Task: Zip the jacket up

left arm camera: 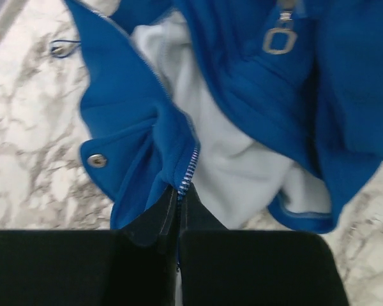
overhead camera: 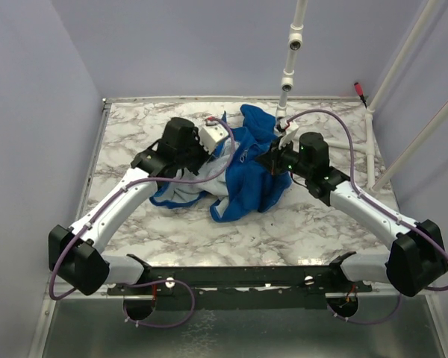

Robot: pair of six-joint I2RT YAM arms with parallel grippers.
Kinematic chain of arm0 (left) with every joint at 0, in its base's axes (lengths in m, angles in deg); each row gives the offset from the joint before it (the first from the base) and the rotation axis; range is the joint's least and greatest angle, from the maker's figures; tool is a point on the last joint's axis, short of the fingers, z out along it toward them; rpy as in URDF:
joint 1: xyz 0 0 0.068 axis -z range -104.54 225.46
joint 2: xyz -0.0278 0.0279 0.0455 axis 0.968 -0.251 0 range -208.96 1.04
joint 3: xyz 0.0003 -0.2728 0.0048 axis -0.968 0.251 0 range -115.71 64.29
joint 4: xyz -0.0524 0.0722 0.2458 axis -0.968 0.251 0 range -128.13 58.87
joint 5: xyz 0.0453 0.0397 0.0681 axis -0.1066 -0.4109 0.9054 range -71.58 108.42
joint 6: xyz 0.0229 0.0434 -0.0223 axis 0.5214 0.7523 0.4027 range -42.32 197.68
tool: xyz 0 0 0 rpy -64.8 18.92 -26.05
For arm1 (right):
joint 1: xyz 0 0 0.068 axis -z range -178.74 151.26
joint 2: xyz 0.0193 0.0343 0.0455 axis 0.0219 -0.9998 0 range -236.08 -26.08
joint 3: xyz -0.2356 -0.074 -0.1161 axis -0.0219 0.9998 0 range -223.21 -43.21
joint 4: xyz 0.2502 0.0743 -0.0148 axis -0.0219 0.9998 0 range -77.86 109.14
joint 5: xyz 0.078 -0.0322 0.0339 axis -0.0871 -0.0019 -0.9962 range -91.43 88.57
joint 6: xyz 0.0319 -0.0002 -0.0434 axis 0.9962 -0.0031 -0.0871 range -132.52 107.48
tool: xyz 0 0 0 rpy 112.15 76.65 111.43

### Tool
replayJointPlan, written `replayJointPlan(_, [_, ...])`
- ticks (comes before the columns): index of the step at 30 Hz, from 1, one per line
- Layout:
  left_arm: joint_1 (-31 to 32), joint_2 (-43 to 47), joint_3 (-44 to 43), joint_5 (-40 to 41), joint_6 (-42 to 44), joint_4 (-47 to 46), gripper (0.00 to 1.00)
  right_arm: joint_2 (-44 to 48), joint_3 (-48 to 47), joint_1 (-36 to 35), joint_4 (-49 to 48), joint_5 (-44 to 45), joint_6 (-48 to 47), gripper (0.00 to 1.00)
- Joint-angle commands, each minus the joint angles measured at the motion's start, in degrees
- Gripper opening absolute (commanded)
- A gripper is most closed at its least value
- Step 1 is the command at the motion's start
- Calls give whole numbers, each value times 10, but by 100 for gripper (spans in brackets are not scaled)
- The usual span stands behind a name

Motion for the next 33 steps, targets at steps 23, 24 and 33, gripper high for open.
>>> replayJointPlan(23, [118, 28, 120, -138, 243, 70, 98, 30, 52, 1, -10, 8, 20, 1])
replayJointPlan(24, [126, 30, 138, -128, 253, 45, 98, 32, 54, 2, -9, 7, 20, 1])
replayJointPlan(33, [161, 53, 248, -79, 347, -136, 99, 42, 78, 1, -10, 1, 26, 1])
